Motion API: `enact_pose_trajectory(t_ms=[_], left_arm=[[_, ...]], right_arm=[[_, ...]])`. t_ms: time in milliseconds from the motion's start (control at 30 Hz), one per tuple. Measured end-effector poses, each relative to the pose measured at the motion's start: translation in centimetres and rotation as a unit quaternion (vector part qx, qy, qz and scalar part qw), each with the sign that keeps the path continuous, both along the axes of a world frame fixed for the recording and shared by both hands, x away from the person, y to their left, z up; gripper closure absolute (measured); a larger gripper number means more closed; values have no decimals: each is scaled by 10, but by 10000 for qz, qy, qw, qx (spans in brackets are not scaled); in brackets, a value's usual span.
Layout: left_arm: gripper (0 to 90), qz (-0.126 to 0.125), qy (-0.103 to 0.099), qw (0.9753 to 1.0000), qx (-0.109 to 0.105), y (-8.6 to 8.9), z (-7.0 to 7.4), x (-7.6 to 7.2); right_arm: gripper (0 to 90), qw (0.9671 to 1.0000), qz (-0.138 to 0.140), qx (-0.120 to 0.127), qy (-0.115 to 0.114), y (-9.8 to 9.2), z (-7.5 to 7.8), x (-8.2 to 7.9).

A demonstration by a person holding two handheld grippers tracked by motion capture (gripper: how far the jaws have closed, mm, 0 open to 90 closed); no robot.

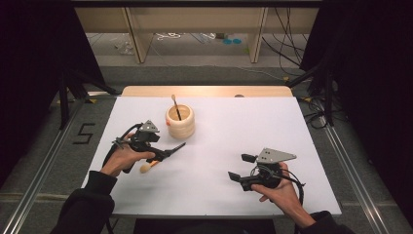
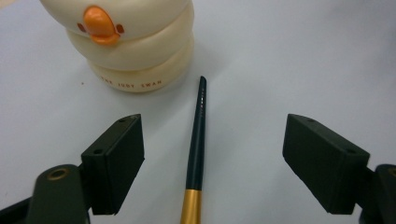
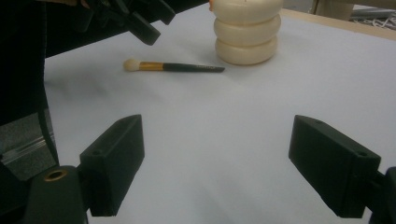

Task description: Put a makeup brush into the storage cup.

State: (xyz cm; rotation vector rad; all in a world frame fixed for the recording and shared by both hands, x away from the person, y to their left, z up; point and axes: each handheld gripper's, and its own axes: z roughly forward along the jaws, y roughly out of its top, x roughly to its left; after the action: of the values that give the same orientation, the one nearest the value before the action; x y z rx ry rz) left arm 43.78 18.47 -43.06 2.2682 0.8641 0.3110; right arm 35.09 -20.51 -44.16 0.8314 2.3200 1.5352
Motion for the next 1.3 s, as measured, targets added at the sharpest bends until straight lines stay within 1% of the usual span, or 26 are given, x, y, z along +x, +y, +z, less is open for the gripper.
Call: enact_pose_trajectory(t_ms=[100, 133, 167, 200, 367, 400, 467, 500, 533, 567, 600, 633, 700, 733, 767, 800, 867, 933, 1000, 1067, 1100, 1133, 1167, 1200, 1233, 1300], left_arm=[[204, -56, 47, 9999, 145, 1, -2, 1], [204, -12, 58, 9999, 114, 0, -3, 0], [204, 16, 99, 9998, 163, 0, -3, 1], [205, -55, 154, 9996, 245, 2, -3, 1], [211, 1, 219, 9994, 268, 4, -7, 4], [216, -10, 271, 9992, 295, 5, -7, 5], [219, -80, 315, 9985, 433, 6, -8, 7], [219, -33, 294, 9988, 399, 5, -9, 7], [219, -75, 360, 9982, 467, 5, -9, 8], [221, -100, 366, 9981, 492, 5, -9, 8], [222, -116, 438, 9976, 530, 5, -10, 8], [223, -111, 438, 9976, 534, 4, -10, 8], [225, -200, 531, 9961, 681, 6, -10, 9], [225, -237, 509, 9958, 725, 7, -10, 10], [225, -204, 523, 9959, 708, 7, -11, 9], [225, -100, 507, 9967, 624, 6, -12, 9], [231, -160, 565, 9959, 691, 7, -11, 10], [231, -173, 570, 9955, 741, 8, -10, 10], [231, -183, 531, 9956, 755, 7, -11, 11], [232, -225, 569, 9946, 833, 6, -9, 11], [236, -205, 543, 9952, 791, 5, -10, 11], [237, -196, 553, 9950, 807, 4, -10, 11], [238, -190, 614, 9944, 839, 4, -9, 11], [241, -265, 575, 9940, 889, 4, -9, 13], [244, -211, 605, 9943, 850, 2, -9, 12], [249, -218, 540, 9944, 882, 2, -9, 14]], right_arm=[[189, 10000, 27, 3, 20, 0, 0, 0], [189, 10000, 32, 5, 10, 0, 0, 0], [189, 10000, 28, -12, 13, 0, 0, 0], [189, 10000, 12, -73, 34, -1, 1, -1], [189, 9999, 19, -87, 58, 0, 1, -1], [189, 9999, 20, -81, 65, 0, 1, -1], [189, 10000, 29, 7, 44, 0, 0, -1], [190, 10000, 25, 9, 52, 0, 0, -1], [189, 10000, 25, 11, 53, 0, 0, -1], [189, 10000, 25, 9, 54, 0, 0, -1], [189, 10000, 26, 8, 49, 0, 0, -1], [190, 10000, 28, 4, 63, 0, 0, -1], [190, 10000, 28, 0, 65, 1, 0, -1], [189, 10000, 26, -1, 65, 1, 0, -1], [190, 10000, 30, -2, 60, 1, 0, -1], [190, 9999, 16, -87, 95, 0, 1, -1], [189, 9999, 20, -88, 107, 0, 1, -1], [189, 10000, 29, -29, 91, 0, 0, -1], [189, 9999, 1, -75, 98, -1, 0, -1], [189, 9999, 8, -75, 128, -1, 1, -1], [189, 9999, 23, -77, 132, -1, 0, -1], [189, 9999, 16, -80, 125, -1, 0, -2], [189, 9999, 6, -82, 126, -1, 0, -2], [189, 9999, 5, -77, 100, -1, 0, -1], [189, 9999, 3, -79, 98, -1, 0, -1], [189, 9999, 13, -98, 105, -1, 0, -1]])
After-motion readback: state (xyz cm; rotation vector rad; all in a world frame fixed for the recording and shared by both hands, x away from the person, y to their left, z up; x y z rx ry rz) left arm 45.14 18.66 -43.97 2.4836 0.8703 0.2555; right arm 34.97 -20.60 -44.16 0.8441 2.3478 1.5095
